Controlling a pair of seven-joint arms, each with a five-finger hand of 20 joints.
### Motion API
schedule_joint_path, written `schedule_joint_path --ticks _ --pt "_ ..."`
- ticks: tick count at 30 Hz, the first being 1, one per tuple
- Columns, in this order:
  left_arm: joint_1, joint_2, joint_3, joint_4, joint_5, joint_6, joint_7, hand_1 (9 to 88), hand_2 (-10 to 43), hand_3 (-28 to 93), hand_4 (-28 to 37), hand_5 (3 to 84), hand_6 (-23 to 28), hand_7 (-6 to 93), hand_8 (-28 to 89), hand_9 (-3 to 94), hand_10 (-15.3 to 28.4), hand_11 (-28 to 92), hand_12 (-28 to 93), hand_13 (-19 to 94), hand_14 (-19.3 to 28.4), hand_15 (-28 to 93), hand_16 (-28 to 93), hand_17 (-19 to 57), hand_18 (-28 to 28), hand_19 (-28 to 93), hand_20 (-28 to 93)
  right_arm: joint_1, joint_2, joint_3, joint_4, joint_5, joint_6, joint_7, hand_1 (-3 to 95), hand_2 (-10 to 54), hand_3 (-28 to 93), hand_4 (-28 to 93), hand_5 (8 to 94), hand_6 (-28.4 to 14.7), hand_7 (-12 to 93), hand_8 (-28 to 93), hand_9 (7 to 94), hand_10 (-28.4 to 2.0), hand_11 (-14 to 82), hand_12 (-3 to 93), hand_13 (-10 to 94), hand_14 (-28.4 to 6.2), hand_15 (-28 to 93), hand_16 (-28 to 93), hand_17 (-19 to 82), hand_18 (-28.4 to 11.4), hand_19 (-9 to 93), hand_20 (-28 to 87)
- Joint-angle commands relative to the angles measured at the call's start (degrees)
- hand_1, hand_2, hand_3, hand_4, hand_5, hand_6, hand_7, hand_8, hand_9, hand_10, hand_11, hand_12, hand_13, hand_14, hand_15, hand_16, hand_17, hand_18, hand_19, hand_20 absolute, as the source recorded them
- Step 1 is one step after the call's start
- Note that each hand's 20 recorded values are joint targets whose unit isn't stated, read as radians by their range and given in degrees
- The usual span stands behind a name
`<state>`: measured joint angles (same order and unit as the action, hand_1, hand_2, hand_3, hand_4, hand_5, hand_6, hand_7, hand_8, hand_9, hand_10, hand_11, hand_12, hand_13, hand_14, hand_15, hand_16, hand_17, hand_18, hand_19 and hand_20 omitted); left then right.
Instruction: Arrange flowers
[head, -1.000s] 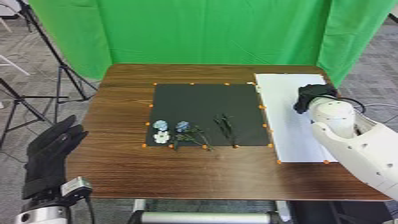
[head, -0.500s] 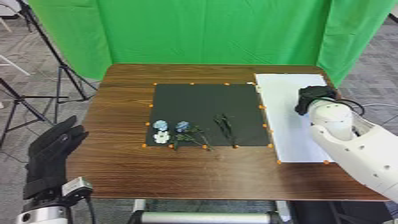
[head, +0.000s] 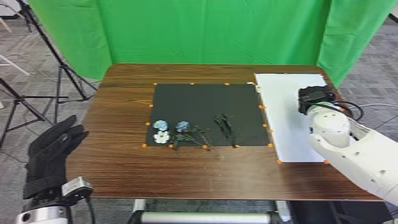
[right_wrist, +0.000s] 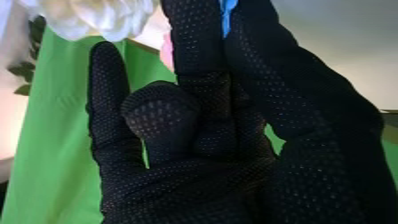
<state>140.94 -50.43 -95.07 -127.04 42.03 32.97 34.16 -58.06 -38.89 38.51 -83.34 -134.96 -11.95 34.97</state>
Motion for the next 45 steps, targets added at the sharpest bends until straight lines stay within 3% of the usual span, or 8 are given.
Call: schedule_joint_path --ticks 1,5,9,13,20,26,35,45 --pt "1.5 -0.17 -0.68 -0.63 0.08 0.52 0.16 26.7 3.0 83 -16.6 40.6 10.0 18.0 -11 36.9 19.8 37 8 25 27.1 63 -16 -9.1 21.7 57 3 2.3 1.9 -1.8 -1.3 -0.5 5.2 0.6 54.7 -9.5 74 -28 76.5 2.1 34 -1 89.9 -2.9 16.1 39.3 76 -4.2 80 20 24 -14.4 75 4" --pt "1.5 -0.71 -0.86 -0.71 0.73 0.12 -0.38 26.8 3.1 83 -16.6 40.7 10.0 18.1 -11 36.9 19.9 37 8 25 27.1 63 -16 -9.1 21.7 57 3 3.6 2.0 -3.0 -3.5 -0.7 8.7 -0.2 54.7 -9.5 74 -28 77.0 1.9 34 -1 90.0 -3.1 16.0 39.6 76 -4.2 80 21 25 -14.4 75 4" --pt "1.7 0.31 -0.55 -0.72 -0.23 0.82 0.43 26.7 3.0 83 -16.6 40.7 10.0 18.1 -11 36.9 19.9 37 8 25 27.1 63 -16 -9.1 21.7 57 3 5.1 1.6 -4.2 -6.2 -1.3 11.0 -2.0 54.6 -9.5 75 -28 77.2 1.8 34 -1 90.3 -3.1 15.9 39.4 77 -4.3 80 21 25 -14.4 75 3" --pt "1.7 0.00 -0.71 -0.79 0.22 0.66 0.19 26.7 3.0 83 -16.6 40.7 10.0 17.8 -11 36.9 19.8 37 8 25 27.1 63 -16 -9.1 21.7 57 3 7.0 0.7 -5.9 -8.8 -2.0 12.7 -4.5 54.6 -9.5 75 -28 77.4 1.8 33 -1 90.3 -3.2 16.0 39.5 77 -4.2 80 21 25 -14.4 76 3" --pt "1.6 -0.90 -1.14 -0.84 1.18 0.01 -0.74 26.7 3.0 83 -16.6 40.7 10.0 17.9 -11 36.9 19.8 37 8 25 27.2 63 -16 -9.1 21.8 57 3 7.8 -2.3 -7.1 -12.7 -2.1 13.6 -8.9 54.5 -9.5 75 -28 77.5 1.8 33 0 90.5 -3.1 15.9 39.6 77 -4.1 80 21 25 -14.4 76 3" --pt "1.9 -0.12 -1.12 -0.89 0.59 0.43 -0.16 26.8 3.0 84 -16.8 40.7 10.0 17.9 -11 36.9 19.9 37 8 26 27.1 63 -16 -9.1 21.7 57 3 8.1 -5.4 -9.6 -15.0 -3.1 13.3 -12.1 54.4 -9.5 75 -28 77.6 1.7 33 0 90.5 -3.1 15.9 39.6 77 -4.1 80 21 25 -14.4 76 3" --pt "1.5 -0.10 -1.25 -0.71 0.91 0.11 -0.07 26.7 3.1 83 -16.7 40.7 10.0 17.9 -11 36.9 19.8 37 8 25 27.1 63 -16 -9.1 21.7 57 3 9.8 -10.8 -13.7 -14.9 -4.0 12.7 -15.1 54.3 -9.5 75 -28 77.8 1.7 33 0 90.5 -3.2 15.9 39.7 77 -4.1 80 22 25 -14.4 76 2" --pt "0.9 -0.35 -1.53 -0.52 1.92 -0.78 -1.37 26.7 3.1 84 -16.6 40.8 10.0 17.9 -11 36.9 19.8 38 8 25 27.1 63 -16 -9.0 21.8 57 3 7.7 -16.4 -14.1 -13.3 -5.2 11.3 -16.7 54.3 -9.5 75 -28 78.0 1.7 32 0 90.6 -3.1 15.9 39.6 77 -4.1 80 22 25 -14.4 76 2"
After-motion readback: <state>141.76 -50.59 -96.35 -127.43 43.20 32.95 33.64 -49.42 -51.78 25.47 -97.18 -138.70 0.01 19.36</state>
